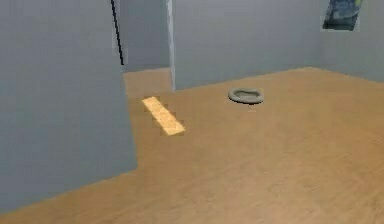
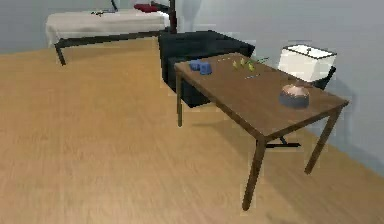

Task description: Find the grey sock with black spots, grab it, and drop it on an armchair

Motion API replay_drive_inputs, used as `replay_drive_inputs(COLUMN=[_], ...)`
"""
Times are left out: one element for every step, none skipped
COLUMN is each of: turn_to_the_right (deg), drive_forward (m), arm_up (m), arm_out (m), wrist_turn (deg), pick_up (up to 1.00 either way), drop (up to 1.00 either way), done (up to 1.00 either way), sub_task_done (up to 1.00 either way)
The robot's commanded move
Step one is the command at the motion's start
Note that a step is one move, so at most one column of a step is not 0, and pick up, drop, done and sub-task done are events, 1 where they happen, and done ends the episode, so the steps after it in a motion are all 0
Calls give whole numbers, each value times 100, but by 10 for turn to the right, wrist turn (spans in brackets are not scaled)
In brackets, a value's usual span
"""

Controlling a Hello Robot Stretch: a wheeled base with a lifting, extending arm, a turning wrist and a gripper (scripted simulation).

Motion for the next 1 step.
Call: replay_drive_inputs(turn_to_the_right=[0], drive_forward=[100], arm_up=[0], arm_out=[0], wrist_turn=[0], pick_up=[0], drop=[0], done=[0], sub_task_done=[0])
